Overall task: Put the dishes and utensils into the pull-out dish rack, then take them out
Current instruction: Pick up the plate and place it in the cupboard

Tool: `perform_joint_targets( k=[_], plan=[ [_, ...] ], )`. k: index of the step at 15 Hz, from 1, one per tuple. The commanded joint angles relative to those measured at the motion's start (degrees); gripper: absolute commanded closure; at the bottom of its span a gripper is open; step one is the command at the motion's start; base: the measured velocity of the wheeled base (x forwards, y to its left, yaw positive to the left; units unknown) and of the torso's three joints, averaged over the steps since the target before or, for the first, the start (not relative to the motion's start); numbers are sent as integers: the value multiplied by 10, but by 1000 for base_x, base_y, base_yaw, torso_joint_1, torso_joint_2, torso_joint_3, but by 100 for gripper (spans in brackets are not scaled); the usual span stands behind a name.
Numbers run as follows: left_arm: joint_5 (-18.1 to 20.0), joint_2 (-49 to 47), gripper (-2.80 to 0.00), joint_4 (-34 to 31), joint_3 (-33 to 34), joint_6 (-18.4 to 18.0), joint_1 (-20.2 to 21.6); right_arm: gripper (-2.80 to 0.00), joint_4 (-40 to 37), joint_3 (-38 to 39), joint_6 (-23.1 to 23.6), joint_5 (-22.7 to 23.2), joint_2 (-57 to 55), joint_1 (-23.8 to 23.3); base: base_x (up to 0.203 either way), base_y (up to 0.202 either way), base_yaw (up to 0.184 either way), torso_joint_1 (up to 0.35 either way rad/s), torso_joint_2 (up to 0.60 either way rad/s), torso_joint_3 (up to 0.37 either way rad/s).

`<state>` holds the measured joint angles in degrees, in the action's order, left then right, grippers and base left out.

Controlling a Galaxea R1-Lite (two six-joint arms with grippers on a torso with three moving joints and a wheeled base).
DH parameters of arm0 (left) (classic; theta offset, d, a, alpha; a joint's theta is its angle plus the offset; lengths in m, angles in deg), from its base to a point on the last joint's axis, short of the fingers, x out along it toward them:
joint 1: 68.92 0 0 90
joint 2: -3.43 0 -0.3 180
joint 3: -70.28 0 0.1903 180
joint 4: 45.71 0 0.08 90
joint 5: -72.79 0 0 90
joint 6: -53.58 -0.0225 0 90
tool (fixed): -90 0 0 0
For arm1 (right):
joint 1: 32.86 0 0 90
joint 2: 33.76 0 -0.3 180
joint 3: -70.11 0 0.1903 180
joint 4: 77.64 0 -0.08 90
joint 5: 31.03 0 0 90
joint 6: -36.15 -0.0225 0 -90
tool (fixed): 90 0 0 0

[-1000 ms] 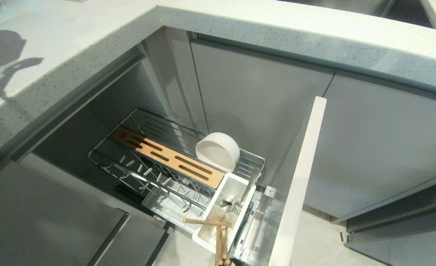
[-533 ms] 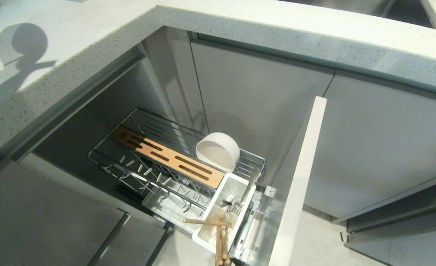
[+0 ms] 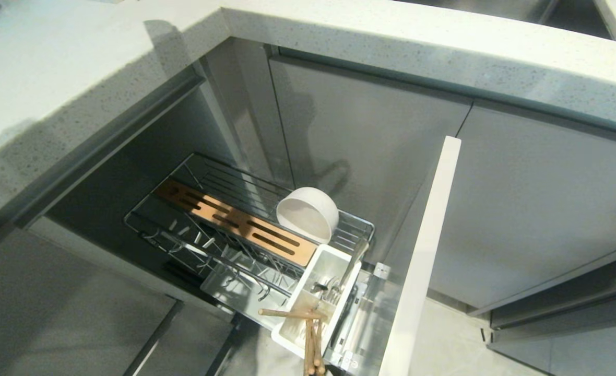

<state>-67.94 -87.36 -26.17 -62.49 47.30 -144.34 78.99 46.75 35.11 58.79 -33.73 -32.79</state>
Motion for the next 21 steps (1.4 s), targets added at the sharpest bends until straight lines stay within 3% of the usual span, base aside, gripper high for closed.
perform_joint_targets(
  k=[1,3,6,8,11,14,18,21],
  plan=[
    [-11,-59,0,67,0,-34,-54,0,0,1,0,0,0,0,0,0,0,0,0,0],
    [-38,-80,0,76,-1,-34,-76,0,0,1,0,0,0,0,0,0,0,0,0,0],
    [-44,-101,0,77,-4,-34,-93,0,0,1,0,0,0,0,0,0,0,0,0,0],
    [-49,-105,0,77,-5,-15,-94,0,0,1,0,0,0,0,0,0,0,0,0,0],
    [-86,-106,0,76,-5,16,-94,0,0,1,0,0,0,0,0,0,0,0,0,0],
    [-90,-105,0,76,5,40,-103,0,0,1,0,0,0,0,0,0,0,0,0,0],
    [-90,-119,0,75,1,55,-78,0,0,1,0,0,0,0,0,0,0,0,0,0],
    [-86,-127,0,55,-1,88,-64,0,0,1,0,0,0,0,0,0,0,0,0,0]
  ],
)
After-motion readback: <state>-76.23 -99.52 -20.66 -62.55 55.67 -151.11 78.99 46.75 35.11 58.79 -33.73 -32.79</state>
